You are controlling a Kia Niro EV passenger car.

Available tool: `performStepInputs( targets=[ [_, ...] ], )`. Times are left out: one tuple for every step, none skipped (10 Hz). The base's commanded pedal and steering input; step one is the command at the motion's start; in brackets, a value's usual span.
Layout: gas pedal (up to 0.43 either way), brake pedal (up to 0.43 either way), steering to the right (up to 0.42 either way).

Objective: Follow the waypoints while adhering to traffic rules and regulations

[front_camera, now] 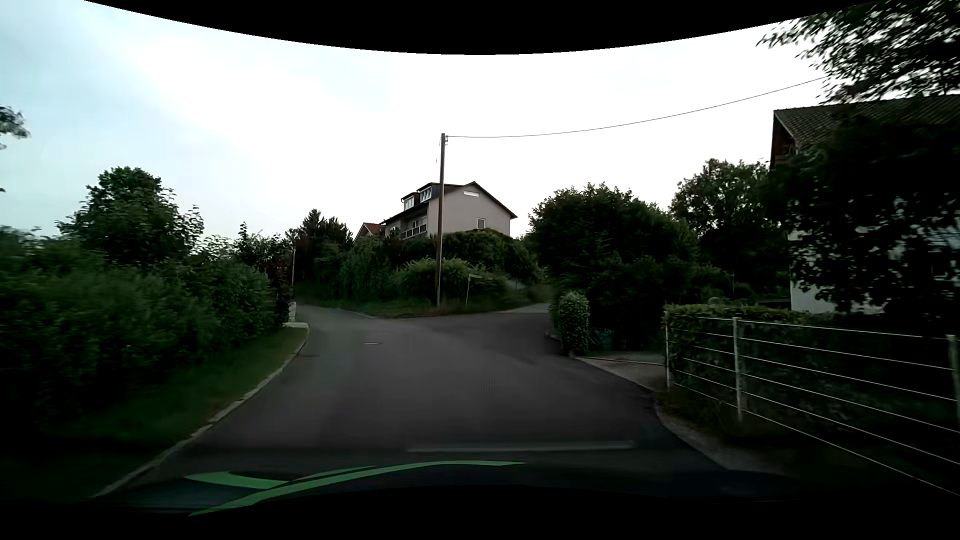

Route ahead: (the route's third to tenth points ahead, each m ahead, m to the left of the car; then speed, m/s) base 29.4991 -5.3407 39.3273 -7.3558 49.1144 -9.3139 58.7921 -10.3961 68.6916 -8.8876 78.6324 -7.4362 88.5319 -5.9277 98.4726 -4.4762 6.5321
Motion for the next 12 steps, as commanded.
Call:
performStepInputs(
  targets=[
    [0.047, 0.0, -0.017],
    [0.047, 0.0, -0.016],
    [0.047, 0.0, -0.014],
    [0.047, 0.0, -0.01],
    [0.059, 0.0, -0.005],
    [0.059, 0.0, 0.001],
    [0.067, 0.0, 0.003],
    [0.067, 0.0, 0.005],
    [0.067, 0.0, 0.007],
    [0.079, 0.0, 0.011],
    [0.079, 0.0, 0.013],
    [0.079, 0.0, 0.015]
  ],
)
